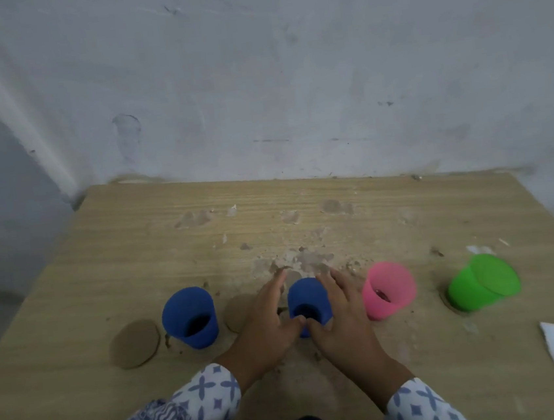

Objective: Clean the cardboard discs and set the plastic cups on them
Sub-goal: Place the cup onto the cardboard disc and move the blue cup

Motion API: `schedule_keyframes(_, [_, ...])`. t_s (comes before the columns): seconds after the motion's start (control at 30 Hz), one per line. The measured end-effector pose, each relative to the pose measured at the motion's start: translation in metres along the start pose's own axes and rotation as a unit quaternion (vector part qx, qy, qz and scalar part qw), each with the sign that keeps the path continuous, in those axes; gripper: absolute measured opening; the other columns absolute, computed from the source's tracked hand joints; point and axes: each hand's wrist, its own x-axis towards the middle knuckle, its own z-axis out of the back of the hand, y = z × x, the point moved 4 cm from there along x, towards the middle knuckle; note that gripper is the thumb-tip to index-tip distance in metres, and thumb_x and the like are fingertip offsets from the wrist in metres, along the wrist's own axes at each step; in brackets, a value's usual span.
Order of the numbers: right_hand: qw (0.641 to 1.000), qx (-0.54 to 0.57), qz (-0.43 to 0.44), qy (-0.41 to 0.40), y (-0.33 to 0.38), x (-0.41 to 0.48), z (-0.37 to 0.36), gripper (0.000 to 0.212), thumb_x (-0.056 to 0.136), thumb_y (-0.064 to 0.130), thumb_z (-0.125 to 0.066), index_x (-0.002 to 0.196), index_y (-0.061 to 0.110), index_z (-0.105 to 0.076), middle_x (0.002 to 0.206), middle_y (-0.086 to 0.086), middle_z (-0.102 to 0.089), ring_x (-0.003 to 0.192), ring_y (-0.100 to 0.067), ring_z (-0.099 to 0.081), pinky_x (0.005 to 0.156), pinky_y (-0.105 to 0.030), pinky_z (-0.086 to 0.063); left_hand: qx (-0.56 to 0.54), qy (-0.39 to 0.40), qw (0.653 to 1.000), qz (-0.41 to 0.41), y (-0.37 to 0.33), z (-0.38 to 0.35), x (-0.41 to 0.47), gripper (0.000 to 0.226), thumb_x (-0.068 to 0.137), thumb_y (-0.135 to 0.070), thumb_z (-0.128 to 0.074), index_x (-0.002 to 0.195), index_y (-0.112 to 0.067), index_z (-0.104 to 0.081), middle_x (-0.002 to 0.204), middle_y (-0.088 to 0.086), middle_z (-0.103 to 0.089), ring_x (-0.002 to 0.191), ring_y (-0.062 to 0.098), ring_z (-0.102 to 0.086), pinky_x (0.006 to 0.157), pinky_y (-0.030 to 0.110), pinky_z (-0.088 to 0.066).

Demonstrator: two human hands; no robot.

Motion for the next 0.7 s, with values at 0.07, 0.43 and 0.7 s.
schedule_keyframes(0.07, [1.000,0.001,-0.012,-0.006,-0.001,-0.001,-0.003,0.072,0.086,0.033,-0.061,0.145,0.020,-0.021,0.153,-0.004,-0.014,0.140,-0.019,-0.014,0.107,-0.025,-0.018,-0.023,0.025,0.999,0.007,0.003,-0.002,0.002,0.073,0.093,-0.024,-0.059,0.149,-0.029,-0.012,0.155,-0.010,-0.019,0.142,0.008,-0.021,0.115,0.034,-0.028])
schedule_keyframes(0.43, [0.998,0.046,0.039,0.003,0.014,-0.010,0.004,0.060,0.086,0.014,-0.062,0.124,0.039,-0.023,0.118,0.030,-0.024,0.119,0.005,-0.017,0.087,0.008,-0.012,-0.063,0.091,0.994,0.009,0.016,-0.005,0.007,0.064,0.094,-0.025,-0.056,0.147,-0.031,-0.020,0.152,-0.008,-0.026,0.139,0.008,-0.029,0.113,0.035,-0.032])
schedule_keyframes(0.7, [0.998,0.029,0.034,-0.052,0.015,-0.013,0.000,0.057,0.087,0.022,-0.064,0.136,0.011,-0.038,0.124,0.009,-0.034,0.112,0.003,-0.022,0.083,0.010,-0.015,-0.069,0.096,0.993,0.015,0.017,-0.006,0.005,0.065,0.094,-0.025,-0.056,0.148,-0.027,-0.021,0.151,-0.007,-0.029,0.137,0.009,-0.031,0.112,0.034,-0.034])
